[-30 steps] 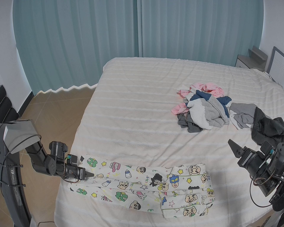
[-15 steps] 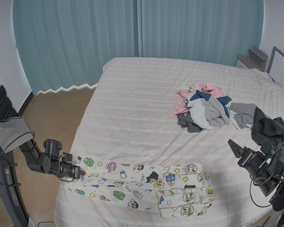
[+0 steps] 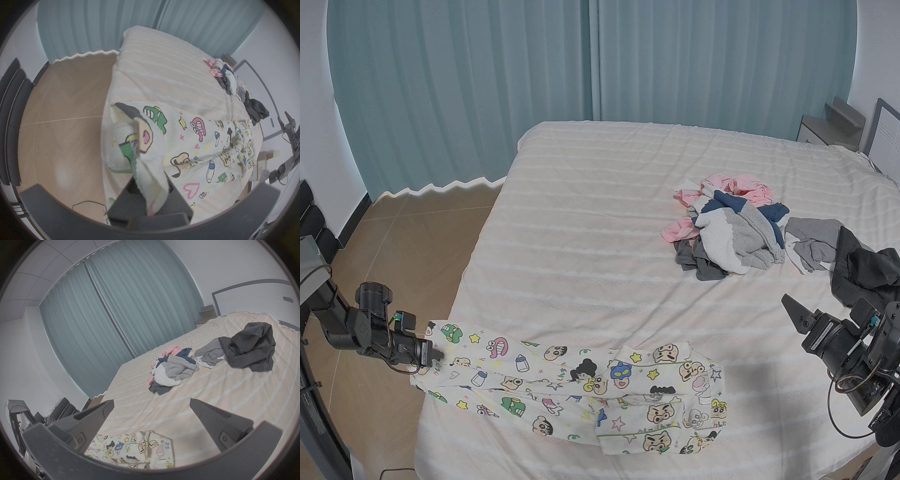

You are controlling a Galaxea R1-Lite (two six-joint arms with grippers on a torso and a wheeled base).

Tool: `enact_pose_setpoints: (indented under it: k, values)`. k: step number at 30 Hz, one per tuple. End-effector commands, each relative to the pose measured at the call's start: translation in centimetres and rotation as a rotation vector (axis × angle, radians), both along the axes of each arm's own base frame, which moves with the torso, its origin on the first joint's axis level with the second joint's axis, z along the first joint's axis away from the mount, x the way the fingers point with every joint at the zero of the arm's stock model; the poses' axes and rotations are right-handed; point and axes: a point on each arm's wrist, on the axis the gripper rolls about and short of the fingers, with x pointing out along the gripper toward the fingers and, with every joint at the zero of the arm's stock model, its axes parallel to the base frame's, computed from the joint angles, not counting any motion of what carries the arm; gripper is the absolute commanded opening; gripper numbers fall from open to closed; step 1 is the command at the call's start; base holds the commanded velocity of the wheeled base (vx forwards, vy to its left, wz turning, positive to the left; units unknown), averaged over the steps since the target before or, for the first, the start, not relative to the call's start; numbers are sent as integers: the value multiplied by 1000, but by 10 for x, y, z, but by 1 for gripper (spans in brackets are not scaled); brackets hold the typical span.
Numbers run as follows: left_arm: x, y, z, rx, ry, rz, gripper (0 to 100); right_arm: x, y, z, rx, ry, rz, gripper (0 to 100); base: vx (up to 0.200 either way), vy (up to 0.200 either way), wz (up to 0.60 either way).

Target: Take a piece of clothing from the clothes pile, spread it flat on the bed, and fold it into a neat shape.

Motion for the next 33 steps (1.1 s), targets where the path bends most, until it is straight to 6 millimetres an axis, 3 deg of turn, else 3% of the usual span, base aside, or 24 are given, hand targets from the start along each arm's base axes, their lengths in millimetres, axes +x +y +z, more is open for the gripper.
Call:
enact_pose_setpoints:
  k: [1, 10, 15, 20, 26, 33]
  values:
    - [0, 23, 8, 13, -37, 67, 0, -3, -1, -3, -6, 15, 0, 100, 0, 0, 0]
    - [-3, 62, 15, -1, -81, 163, 0, -3, -1, -3, -6, 13, 0, 100, 0, 0, 0]
    - [-5, 96, 25, -24, -82, 239, 0, -3, -2, -3, -6, 13, -1, 100, 0, 0, 0]
    - [-7, 116, 35, -47, -92, 276, 0, -3, -2, -3, -6, 13, -1, 100, 0, 0, 0]
    - [-12, 108, 42, -49, -94, 268, 0, -3, -2, -3, -6, 15, -1, 100, 0, 0, 0]
    - [-15, 47, 76, -105, -118, 209, 0, -3, -2, -3, -6, 13, -3, 100, 0, 0, 0]
